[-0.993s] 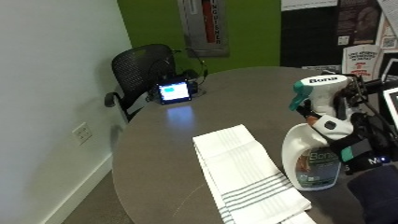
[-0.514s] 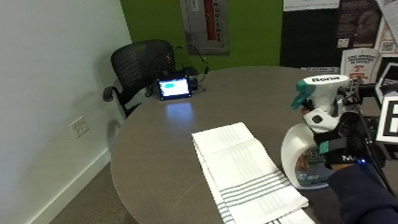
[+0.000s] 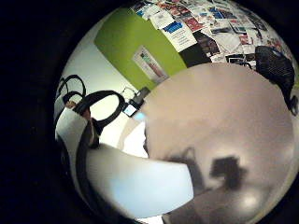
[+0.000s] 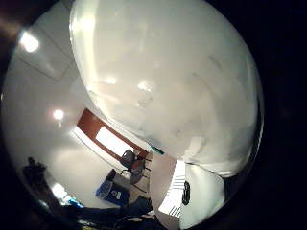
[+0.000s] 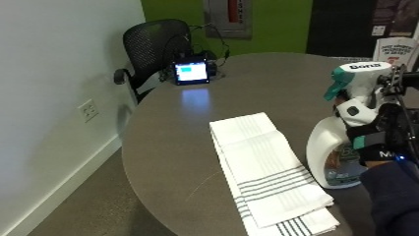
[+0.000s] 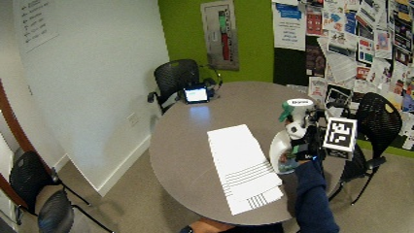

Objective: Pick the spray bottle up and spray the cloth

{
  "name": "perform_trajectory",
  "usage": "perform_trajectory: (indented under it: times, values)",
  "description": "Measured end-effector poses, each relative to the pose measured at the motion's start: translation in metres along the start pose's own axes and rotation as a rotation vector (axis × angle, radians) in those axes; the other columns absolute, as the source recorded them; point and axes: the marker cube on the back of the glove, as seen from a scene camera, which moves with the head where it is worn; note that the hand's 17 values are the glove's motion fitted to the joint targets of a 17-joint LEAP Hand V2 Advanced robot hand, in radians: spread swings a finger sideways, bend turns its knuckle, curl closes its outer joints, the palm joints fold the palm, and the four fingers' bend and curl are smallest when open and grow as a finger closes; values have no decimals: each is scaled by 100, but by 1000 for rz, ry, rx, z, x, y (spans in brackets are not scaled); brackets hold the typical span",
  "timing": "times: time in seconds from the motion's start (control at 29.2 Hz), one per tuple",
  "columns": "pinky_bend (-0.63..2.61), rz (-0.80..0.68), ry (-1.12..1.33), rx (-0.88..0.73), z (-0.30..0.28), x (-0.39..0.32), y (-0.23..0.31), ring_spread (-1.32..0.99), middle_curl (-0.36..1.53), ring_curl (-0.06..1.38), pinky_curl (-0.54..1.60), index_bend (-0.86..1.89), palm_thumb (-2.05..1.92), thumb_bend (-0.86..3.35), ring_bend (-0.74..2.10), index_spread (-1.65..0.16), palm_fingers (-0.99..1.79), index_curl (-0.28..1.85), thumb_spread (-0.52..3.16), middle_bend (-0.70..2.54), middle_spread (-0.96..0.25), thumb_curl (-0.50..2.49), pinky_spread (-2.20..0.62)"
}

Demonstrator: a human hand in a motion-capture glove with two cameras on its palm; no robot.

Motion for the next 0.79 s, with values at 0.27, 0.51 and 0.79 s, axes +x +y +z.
perform_trajectory:
  times: [0.27,0.51,0.79]
  values:
    - [44,-177,119,-53,-30,-13,-6,-26,54,45,39,30,101,-3,65,-28,137,40,43,62,-20,68,-31]
    - [43,-615,477,-185,-37,-83,17,-26,54,46,39,29,101,-3,66,-28,137,44,41,63,-21,69,-32]
    - [43,-1108,827,-381,-8,-105,68,-26,53,46,39,28,100,-3,66,-28,137,47,39,64,-21,71,-32]
